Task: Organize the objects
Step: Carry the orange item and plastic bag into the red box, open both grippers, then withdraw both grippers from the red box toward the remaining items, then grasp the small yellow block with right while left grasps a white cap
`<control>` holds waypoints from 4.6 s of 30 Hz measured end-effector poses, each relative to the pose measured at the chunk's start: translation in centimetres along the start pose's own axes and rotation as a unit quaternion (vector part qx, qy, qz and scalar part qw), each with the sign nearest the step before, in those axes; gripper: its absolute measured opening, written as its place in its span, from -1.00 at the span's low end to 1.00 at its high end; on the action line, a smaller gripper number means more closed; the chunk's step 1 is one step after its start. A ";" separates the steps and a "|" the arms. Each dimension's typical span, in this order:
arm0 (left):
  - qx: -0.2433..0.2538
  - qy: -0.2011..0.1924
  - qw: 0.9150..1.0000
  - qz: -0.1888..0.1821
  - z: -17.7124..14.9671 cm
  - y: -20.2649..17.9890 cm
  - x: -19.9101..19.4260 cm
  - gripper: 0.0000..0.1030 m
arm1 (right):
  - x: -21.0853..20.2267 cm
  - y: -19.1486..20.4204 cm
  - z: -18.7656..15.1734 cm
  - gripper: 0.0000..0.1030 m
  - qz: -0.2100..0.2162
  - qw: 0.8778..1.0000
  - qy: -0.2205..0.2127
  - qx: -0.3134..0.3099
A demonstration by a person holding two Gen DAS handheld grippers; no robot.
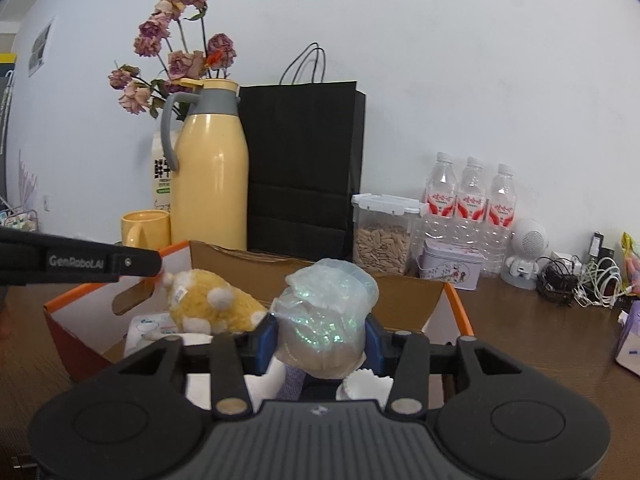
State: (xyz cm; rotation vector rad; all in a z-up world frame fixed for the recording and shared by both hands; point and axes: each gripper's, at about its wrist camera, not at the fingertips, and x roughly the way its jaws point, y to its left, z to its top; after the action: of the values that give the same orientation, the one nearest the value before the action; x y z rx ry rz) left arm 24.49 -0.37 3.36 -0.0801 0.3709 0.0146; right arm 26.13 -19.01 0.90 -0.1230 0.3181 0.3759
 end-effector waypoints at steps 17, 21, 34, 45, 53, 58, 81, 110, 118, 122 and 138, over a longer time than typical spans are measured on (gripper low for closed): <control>0.007 -0.044 0.999 0.009 -0.1 -0.7 -1.9 1.00 | -1.3 0.0 0.1 1.00 -0.013 1.000 -0.026 0.008; 0.008 -0.047 0.999 0.006 -0.1 -0.8 -2.2 1.00 | -1.8 -0.1 0.2 1.00 -0.016 0.999 -0.033 0.009; -0.001 -0.053 0.999 0.002 0.9 -0.5 -4.6 1.00 | -4.9 -0.6 1.6 1.00 -0.016 0.999 -0.041 -0.001; 0.008 -0.025 1.000 0.001 0.3 0.7 -8.0 1.00 | -9.2 -1.4 0.4 1.00 -0.010 1.000 -0.010 -0.009; 0.003 0.000 1.000 0.002 -1.1 1.9 -10.5 1.00 | -11.7 -1.7 -2.1 1.00 -0.009 1.000 0.027 -0.010; 0.003 0.018 1.000 0.010 -2.4 2.5 -11.5 1.00 | -12.8 -2.4 -3.7 1.00 -0.014 0.999 0.047 -0.003; -0.006 0.071 0.997 0.014 -5.6 3.5 -11.5 1.00 | -12.2 -3.0 -8.4 0.43 0.016 0.993 0.113 0.029; -0.014 0.083 0.996 0.004 -6.4 3.6 -11.0 1.00 | -9.4 -2.5 -8.4 -0.67 0.036 0.988 0.148 0.036; -0.012 0.096 0.995 0.004 -7.1 3.7 -10.8 1.00 | -9.8 -2.4 -8.3 -0.73 0.037 0.989 0.136 0.035; -0.011 0.104 0.994 -0.001 -7.4 3.5 -10.4 1.00 | -10.0 -2.4 -8.3 -0.75 0.036 0.991 0.127 0.036; 0.066 0.114 0.987 -0.088 -7.1 -1.6 -7.4 -0.13 | -11.2 -2.1 -8.0 -0.80 0.029 0.995 0.091 0.032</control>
State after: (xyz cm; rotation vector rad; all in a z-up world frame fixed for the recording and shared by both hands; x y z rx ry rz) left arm 15.11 -2.56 -0.42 0.0172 0.5911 -0.1948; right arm 14.82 -26.17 -2.89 -0.0845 0.5138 0.4126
